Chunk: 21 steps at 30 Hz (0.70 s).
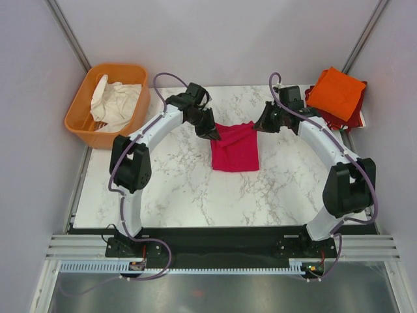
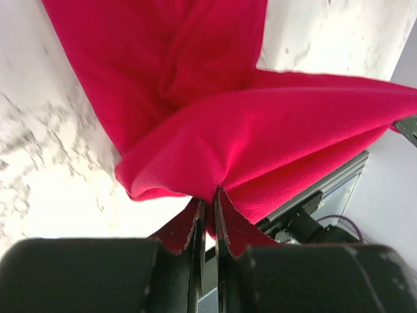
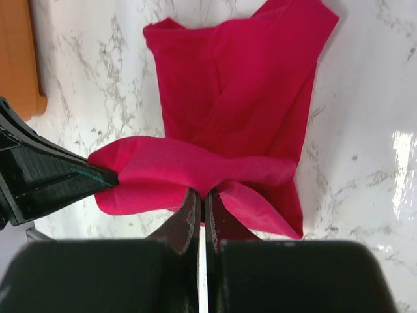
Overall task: Fold and stack the t-shirts
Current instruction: Fold the tshirt
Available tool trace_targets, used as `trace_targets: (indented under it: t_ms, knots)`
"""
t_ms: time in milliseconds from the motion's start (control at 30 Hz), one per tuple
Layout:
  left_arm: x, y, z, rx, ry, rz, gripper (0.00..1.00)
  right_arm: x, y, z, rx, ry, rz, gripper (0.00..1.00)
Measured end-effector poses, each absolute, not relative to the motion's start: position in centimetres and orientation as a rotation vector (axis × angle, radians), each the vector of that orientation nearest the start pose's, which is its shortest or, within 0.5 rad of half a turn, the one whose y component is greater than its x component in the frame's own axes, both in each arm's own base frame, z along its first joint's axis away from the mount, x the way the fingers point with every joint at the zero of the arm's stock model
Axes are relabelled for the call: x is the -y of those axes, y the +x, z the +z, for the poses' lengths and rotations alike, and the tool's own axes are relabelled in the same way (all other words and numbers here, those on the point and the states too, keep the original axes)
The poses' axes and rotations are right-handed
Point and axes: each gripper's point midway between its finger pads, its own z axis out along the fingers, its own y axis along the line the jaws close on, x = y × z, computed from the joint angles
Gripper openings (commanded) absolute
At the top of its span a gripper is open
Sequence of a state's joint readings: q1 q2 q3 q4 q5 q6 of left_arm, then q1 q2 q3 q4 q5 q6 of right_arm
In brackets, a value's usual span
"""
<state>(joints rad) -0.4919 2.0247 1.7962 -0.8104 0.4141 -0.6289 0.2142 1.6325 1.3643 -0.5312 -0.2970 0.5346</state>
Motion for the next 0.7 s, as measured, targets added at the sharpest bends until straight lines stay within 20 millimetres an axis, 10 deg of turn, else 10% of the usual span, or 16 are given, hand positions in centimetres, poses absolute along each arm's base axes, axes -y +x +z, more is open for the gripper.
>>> trace_targets:
  t_ms: [367,567,700]
  knots:
    - [30.1,45.0,11.3,-2.772,-0.095,-0.919,0.36,-15.5,47.2,13.1,-2.453,0.314,0.554,0.03]
    - [28.1,50.0,7.5,-2.764,-0.197,-0.969,0.64,-13.0,52.8,9.1,-2.458,0.442,0.443,0.89]
    - [25.4,51.6,7.7,-2.74,-0.267,-0.955,0.64,-10.9,55.1,9.2,-2.434,0.454,0.362,0.98]
